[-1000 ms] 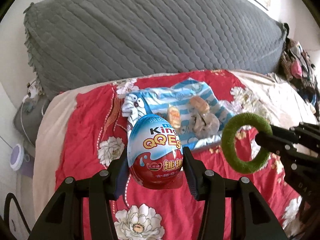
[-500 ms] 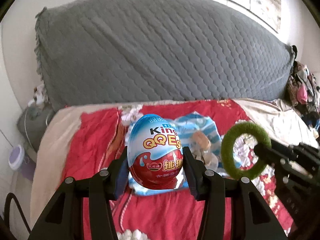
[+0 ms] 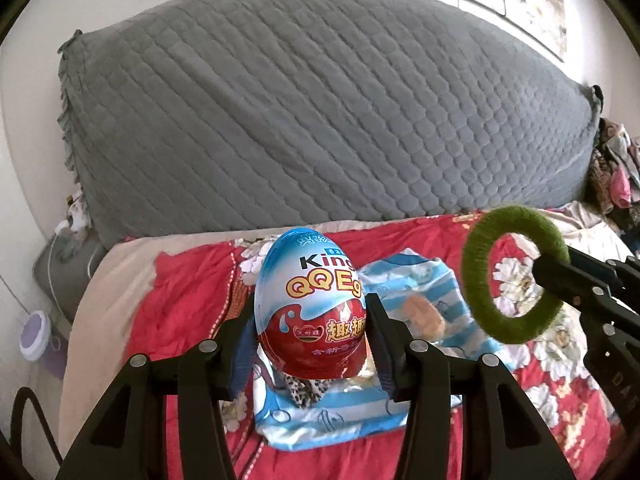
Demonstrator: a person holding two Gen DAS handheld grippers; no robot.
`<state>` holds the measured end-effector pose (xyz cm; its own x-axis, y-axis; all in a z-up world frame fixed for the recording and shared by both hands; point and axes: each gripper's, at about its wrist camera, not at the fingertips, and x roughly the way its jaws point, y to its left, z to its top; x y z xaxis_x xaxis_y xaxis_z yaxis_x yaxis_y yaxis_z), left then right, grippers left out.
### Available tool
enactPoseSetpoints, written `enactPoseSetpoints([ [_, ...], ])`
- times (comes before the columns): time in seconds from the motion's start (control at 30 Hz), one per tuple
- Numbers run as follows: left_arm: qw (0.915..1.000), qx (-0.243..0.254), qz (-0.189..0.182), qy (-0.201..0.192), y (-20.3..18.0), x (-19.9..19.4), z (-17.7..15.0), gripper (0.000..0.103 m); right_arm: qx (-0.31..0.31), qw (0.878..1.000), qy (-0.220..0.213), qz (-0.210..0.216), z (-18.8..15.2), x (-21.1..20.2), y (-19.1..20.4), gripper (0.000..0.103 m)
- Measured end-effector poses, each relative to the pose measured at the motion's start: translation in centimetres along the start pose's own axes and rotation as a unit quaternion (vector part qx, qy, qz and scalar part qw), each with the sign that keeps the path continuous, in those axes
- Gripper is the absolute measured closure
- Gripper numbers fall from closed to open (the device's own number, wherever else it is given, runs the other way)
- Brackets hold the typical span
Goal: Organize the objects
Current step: 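Lift the egg and ring and carry both toward the striped shirt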
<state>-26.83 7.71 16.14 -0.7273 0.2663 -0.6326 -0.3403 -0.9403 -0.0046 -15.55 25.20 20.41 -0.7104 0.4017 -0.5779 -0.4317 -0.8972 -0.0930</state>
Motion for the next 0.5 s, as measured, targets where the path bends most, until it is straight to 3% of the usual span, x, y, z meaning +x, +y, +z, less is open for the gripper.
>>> enactPoseSetpoints([
  [0.27,0.9993,-0.016,0.002,0.035,-0.1,5.2,-1.5,0.051,0.011,0.999,0.046,-0.004,-1.6,5.1,-1.6,0.088],
  [0.5,0.9991,0.0,0.003,0.043,-1.2,7.9,-2.8,0.051,0.015,0.997,0.069,-0.009,-2.9,8.4,-2.1,0.088],
])
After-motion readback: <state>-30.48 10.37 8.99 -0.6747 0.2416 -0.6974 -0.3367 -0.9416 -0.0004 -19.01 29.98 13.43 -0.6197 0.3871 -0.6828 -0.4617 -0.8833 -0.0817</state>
